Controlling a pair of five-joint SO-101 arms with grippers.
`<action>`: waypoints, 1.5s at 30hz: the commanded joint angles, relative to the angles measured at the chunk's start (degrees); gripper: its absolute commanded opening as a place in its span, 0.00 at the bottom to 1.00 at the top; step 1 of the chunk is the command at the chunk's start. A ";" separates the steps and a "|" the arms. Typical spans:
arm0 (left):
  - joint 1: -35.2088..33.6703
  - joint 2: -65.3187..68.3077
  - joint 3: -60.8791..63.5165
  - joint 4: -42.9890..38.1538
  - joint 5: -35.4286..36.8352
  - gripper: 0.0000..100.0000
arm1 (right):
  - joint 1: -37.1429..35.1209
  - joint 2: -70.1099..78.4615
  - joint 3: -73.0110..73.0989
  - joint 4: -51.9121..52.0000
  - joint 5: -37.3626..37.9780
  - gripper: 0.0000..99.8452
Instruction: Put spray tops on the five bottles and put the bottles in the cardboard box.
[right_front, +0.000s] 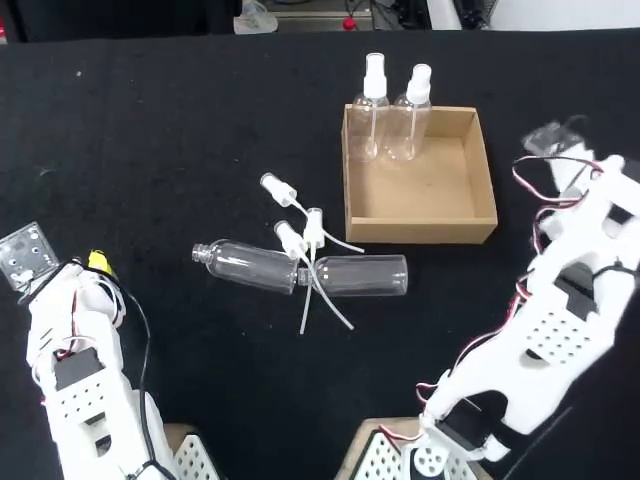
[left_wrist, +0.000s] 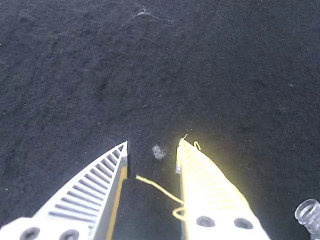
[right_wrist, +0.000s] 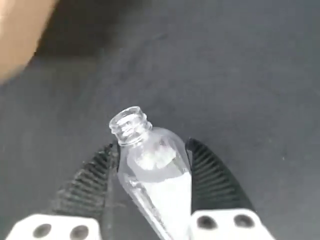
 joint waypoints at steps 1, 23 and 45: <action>0.04 -0.70 -1.54 -1.49 0.53 0.16 | -2.20 -0.66 -4.62 -1.41 -15.38 0.07; -0.04 -0.70 -1.54 -1.49 0.53 0.16 | -4.31 0.31 -18.15 17.41 -7.38 0.34; -0.04 -0.70 -1.54 -1.49 0.53 0.16 | 0.44 11.21 -21.05 16.09 6.59 0.28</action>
